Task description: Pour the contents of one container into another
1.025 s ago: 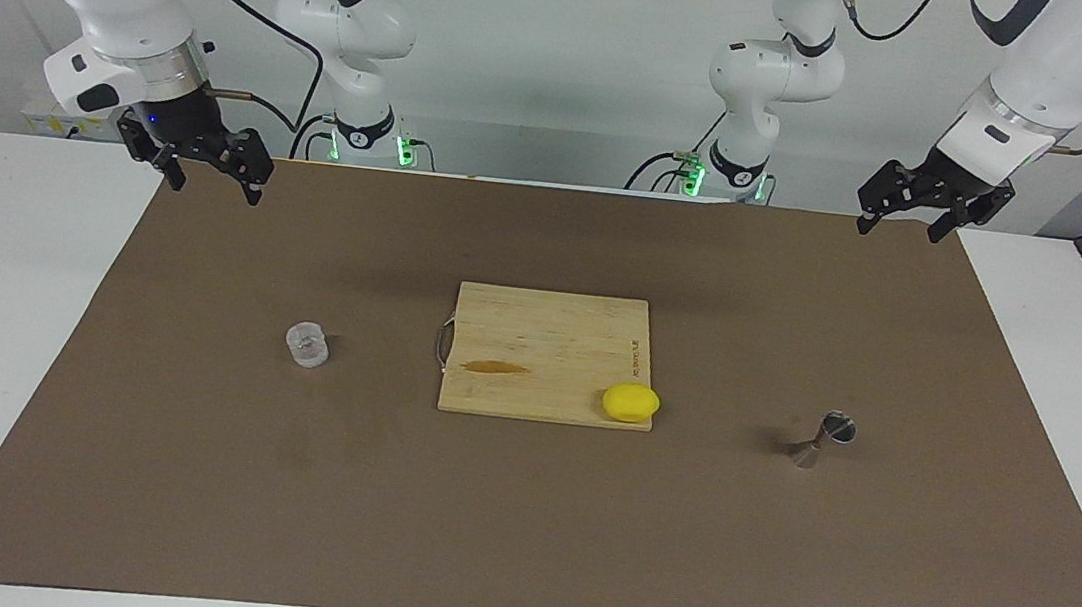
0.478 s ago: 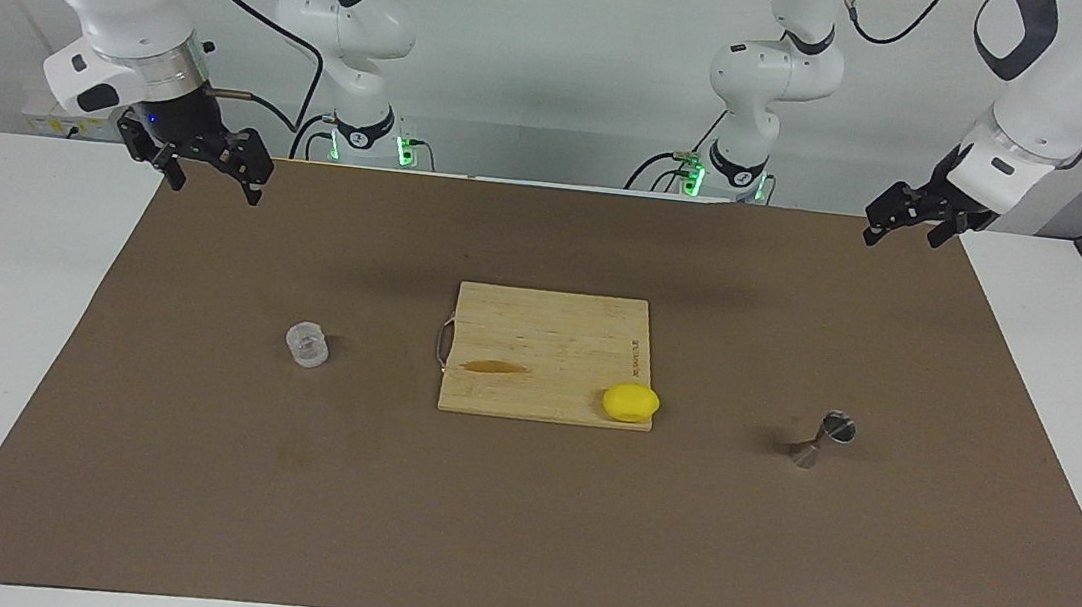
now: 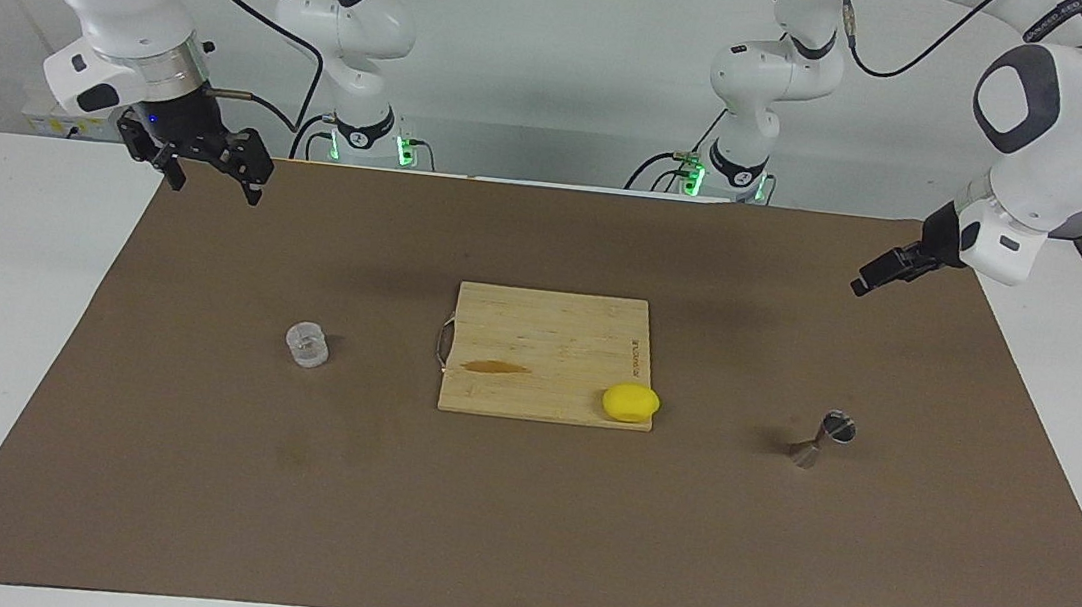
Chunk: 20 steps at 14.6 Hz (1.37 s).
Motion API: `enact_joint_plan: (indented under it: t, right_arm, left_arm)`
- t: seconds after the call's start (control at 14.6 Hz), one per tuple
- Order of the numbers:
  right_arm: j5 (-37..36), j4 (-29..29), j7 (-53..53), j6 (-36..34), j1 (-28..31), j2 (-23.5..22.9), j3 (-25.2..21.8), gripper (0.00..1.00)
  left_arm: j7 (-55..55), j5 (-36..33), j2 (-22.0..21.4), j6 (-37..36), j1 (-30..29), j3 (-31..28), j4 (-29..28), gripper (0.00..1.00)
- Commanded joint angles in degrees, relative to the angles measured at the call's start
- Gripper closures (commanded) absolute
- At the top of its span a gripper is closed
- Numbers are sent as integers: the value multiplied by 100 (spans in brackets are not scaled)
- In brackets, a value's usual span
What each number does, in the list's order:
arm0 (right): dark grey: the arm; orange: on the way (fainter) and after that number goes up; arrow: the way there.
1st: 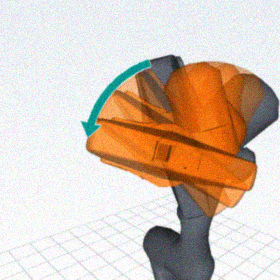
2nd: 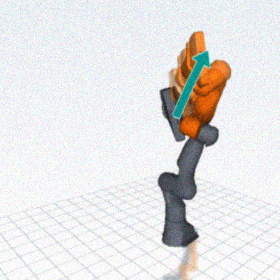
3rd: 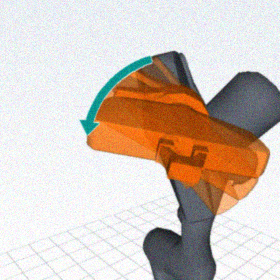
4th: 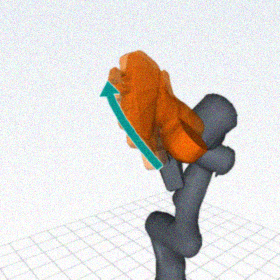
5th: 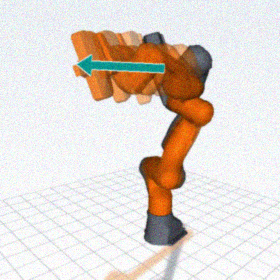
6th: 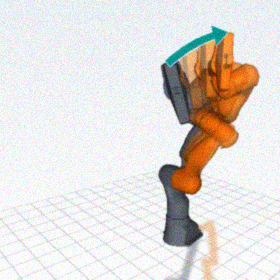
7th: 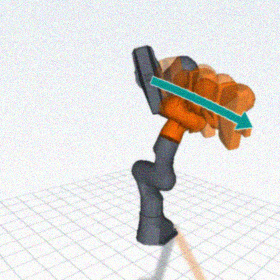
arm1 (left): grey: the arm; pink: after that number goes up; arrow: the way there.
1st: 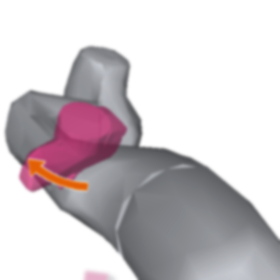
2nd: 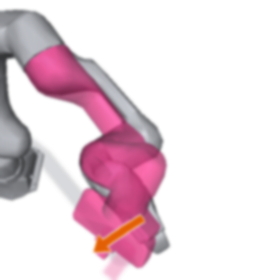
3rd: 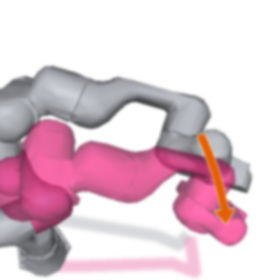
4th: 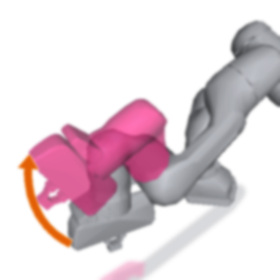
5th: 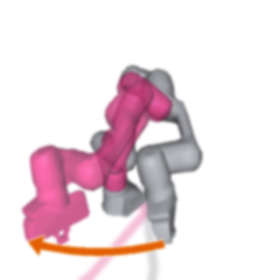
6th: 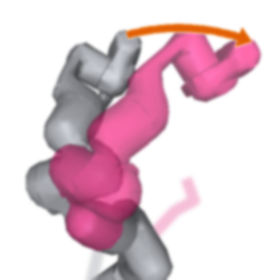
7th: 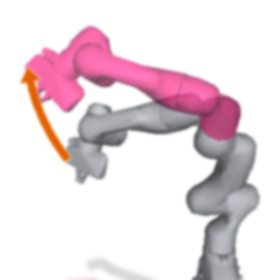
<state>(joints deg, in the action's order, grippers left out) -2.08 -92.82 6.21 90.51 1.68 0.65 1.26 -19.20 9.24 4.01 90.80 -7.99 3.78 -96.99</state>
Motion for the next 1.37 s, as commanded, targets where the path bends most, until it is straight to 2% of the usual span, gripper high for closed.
enact_joint_plan:
  t: [0.0,0.14,0.27,0.41,0.62,0.75,0.96,1.3]
  right_arm:
    - [-38,-113,-120,46,60,111,32,0]
    - [-38,-113,-120,46,52,102,32,0]
    - [-38,-113,-120,46,52,102,32,0]
    - [-38,-113,-120,46,60,102,32,0]
    - [-38,-113,-120,46,52,111,32,0]
    - [-38,-113,-120,46,60,111,32,0]
    - [-38,-113,-120,46,52,102,32,0]
    - [-38,-113,-120,46,60,102,32,0]
  left_arm:
    - [-443,148,30,112,-97,35,102,0]
    - [-820,192,13,218,-97,44,40,0]
    - [-1400,515,-14,332,-106,44,-39,0]
    - [-1945,815,-66,709,-106,35,-240,0]
    - [-2788,1482,-268,1586,-219,27,-854,0]
    - [-2888,2436,-365,1939,-553,27,-1110,0]
    - [-3404,3826,-716,2844,-747,9,-1952,0]
    - [-4039,5489,-893,3873,-959,9,-2807,0]
